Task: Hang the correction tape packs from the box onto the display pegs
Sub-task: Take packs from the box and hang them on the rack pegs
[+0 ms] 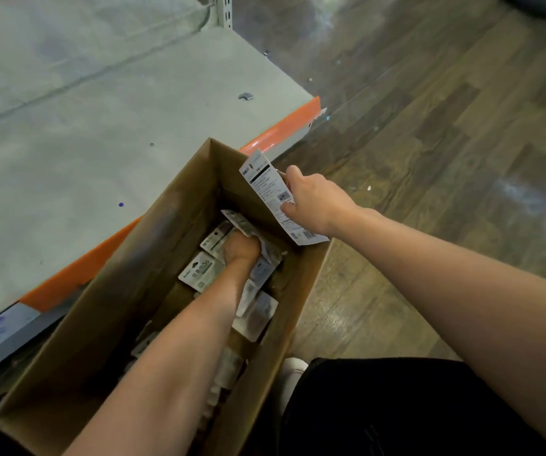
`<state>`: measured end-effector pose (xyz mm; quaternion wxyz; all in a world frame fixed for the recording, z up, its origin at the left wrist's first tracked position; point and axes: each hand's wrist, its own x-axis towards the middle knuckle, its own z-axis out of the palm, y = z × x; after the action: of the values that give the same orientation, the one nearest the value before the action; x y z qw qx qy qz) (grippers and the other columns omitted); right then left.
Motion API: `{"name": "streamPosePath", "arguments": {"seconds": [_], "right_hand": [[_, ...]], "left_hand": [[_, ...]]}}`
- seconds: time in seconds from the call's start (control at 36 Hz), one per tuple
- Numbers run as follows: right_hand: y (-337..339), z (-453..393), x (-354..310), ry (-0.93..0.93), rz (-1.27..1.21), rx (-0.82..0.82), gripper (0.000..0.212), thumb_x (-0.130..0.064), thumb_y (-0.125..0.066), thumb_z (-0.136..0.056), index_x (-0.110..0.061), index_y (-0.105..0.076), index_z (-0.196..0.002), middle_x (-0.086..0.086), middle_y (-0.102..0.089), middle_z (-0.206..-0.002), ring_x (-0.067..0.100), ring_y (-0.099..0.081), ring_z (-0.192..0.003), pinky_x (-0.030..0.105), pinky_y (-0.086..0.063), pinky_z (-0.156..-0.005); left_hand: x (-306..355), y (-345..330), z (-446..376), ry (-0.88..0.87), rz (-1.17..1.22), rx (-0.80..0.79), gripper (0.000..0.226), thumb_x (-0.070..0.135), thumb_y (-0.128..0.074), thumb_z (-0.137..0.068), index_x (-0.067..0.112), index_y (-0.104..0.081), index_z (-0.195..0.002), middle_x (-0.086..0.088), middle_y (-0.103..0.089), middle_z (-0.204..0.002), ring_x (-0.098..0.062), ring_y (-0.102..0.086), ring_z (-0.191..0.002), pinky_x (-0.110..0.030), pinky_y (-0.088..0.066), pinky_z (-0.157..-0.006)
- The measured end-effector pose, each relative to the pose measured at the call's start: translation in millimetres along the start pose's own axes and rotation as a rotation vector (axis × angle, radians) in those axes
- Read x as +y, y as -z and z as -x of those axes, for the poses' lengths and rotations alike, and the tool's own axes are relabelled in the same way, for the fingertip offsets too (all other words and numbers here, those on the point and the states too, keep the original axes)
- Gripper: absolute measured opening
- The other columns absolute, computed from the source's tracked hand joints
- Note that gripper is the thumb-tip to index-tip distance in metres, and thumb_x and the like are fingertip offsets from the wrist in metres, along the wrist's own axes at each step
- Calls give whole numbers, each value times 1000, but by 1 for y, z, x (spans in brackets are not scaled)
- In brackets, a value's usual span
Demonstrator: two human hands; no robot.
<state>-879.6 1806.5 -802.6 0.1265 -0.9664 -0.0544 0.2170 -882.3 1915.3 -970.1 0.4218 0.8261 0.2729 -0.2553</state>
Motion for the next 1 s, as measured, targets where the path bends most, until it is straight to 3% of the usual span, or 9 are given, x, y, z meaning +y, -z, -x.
{"name": "streamPosePath", "arguments": {"seconds": [0.14,0.25,0.36,0.44,0.56,0.72,0.81,0.89,1.0], "right_hand": [[6,0,-14,-5,51,-29,32,-23,-45,-101,-7,-34,-126,8,-49,-91,23,-47,-68,31,-34,-51],[15,-1,-24,-38,-131,-5,49,-20,-45,-101,-6,-26,-144,15,-56,-116,26,-56,-89,29,-42,-66],[20,-2,-38,-60,-475,18,51,-19,-50,-99,-13,-34,-146,7,-51,-141,25,-53,-121,27,-41,-88],[20,-1,-56,-74,-638,6,45,-25,-54,-96,-17,-45,-140,4,-58,-132,24,-59,-115,42,-47,-100],[23,5,-91,-51,-948,6,30,-21,-56,-96,-8,-49,-122,6,-66,-117,24,-66,-100,45,-54,-91],[21,13,-143,16,-1131,-124,39,-13,-61,-93,-11,-37,-124,8,-65,-115,26,-68,-98,48,-56,-87],[20,17,-156,43,-1095,-107,34,-14,-60,-93,-14,-39,-120,10,-64,-118,25,-68,-97,44,-58,-81],[18,17,-168,110,-881,22,36,-18,-55,-96,-16,-33,-124,9,-60,-122,24,-67,-96,28,-58,-62],[16,13,-187,182,-784,78,37,-30,-48,-100,-16,-31,-130,9,-58,-114,22,-62,-90,25,-49,-62]], "left_hand": [[1,27,43,-200,82,24,27,14,-46,-97,3,-58,-119,-16,-62,-118,-31,-57,-111,-36,-47,-90],[-2,60,69,-297,245,58,8,14,-46,-98,11,-46,-91,3,-52,-87,-15,-54,-85,-14,-41,-59],[-7,103,84,-387,374,125,16,12,-48,-97,14,-42,-82,-12,-56,-88,-23,-53,-78,-32,-44,-65],[-4,137,98,-414,574,143,11,8,-46,-98,14,-43,-90,-4,-61,-93,-14,-60,-84,-19,-50,-65],[-1,173,116,-382,791,142,17,4,-46,-97,17,-47,-86,-6,-65,-98,-26,-64,-97,-44,-53,-85],[-1,212,129,-372,808,227,14,6,-50,-94,16,-53,-85,-10,-71,-93,-26,-69,-89,-47,-56,-83],[-5,232,131,-337,755,310,21,15,-36,-102,15,-52,-89,-13,-65,-109,-26,-64,-98,-39,-54,-83],[-7,242,132,-379,597,495,7,20,-44,-100,16,-49,-100,-7,-58,-110,-18,-56,-97,-20,-43,-72],[0,239,140,-460,428,406,29,35,-45,-99,10,-57,-108,-9,-60,-112,-22,-58,-103,-30,-45,-84]]}}
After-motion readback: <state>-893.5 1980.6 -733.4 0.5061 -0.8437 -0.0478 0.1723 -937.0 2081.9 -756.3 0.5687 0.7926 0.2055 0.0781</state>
